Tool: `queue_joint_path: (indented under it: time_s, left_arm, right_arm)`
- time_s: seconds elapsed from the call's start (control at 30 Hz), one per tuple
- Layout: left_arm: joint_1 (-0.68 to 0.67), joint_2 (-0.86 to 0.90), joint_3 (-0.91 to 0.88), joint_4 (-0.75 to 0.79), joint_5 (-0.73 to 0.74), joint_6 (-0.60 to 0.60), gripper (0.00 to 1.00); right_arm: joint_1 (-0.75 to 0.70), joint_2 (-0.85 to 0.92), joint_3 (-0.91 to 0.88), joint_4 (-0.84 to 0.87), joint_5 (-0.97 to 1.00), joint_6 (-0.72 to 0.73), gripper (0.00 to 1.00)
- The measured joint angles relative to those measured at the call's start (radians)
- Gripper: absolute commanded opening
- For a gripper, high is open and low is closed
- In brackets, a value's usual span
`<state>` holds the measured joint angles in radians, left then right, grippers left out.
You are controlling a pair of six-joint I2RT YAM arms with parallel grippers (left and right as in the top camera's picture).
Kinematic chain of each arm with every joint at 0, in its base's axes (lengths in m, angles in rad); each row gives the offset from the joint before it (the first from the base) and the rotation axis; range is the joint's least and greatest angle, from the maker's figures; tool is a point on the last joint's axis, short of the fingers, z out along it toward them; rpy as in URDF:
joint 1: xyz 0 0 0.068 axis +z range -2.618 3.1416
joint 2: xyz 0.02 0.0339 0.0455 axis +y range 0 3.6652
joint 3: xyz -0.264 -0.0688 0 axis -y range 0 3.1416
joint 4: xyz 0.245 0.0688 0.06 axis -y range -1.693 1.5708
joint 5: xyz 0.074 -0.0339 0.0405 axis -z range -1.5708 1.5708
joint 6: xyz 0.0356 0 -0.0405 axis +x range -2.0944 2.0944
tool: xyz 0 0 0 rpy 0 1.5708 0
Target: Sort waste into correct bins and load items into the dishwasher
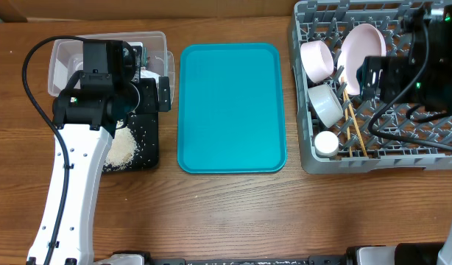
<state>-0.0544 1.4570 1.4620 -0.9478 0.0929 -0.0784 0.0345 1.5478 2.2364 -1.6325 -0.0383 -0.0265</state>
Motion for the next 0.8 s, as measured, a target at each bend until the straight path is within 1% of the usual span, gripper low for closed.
queue_joint_path:
  time_s: [0.13,0.27,0.37,0.43,0.6,0.63,0.7,0.77,0.8]
  left_arm:
    - [0.000,0.000,0.000,0.000,0.000,0.000,1.00]
    - [0.000,0.000,0.000,-0.001,0.001,0.000,1.00]
    - [0.000,0.000,0.001,-0.001,0.000,0.000,1.00]
    - [0.000,0.000,0.002,0.001,0.000,0.000,1.00]
    - [0.000,0.000,0.004,0.000,0.000,0.000,1.00]
    - [0.000,0.000,0.004,0.000,0.000,0.000,1.00]
    - [0.000,0.000,0.005,0.000,0.000,0.000,1.00]
    - [0.000,0.000,0.005,0.000,0.000,0.000,1.00]
    - [0.000,0.000,0.005,-0.002,0.001,0.000,1.00]
  right_arm:
    - [0.000,-0.014,-0.034,0.178,-0.022,0.000,1.00]
    - [0.000,-0.122,-0.221,0.381,-0.044,0.000,1.00]
    - [0.000,-0.289,-0.469,0.569,-0.053,0.000,1.00]
    - [0.000,-0.423,-0.672,0.738,-0.059,0.000,1.00]
    - [0.000,-0.740,-1.125,1.038,-0.062,0.000,1.00]
    - [0.000,-0.817,-1.241,1.106,-0.062,0.000,1.00]
    - [0.000,-0.932,-1.416,1.248,-0.063,0.000,1.00]
    - [-0.002,-1.053,-1.594,1.353,-0.062,0.000,1.00]
    - [-0.002,-1.102,-1.670,1.438,-0.063,0.001,1.00]
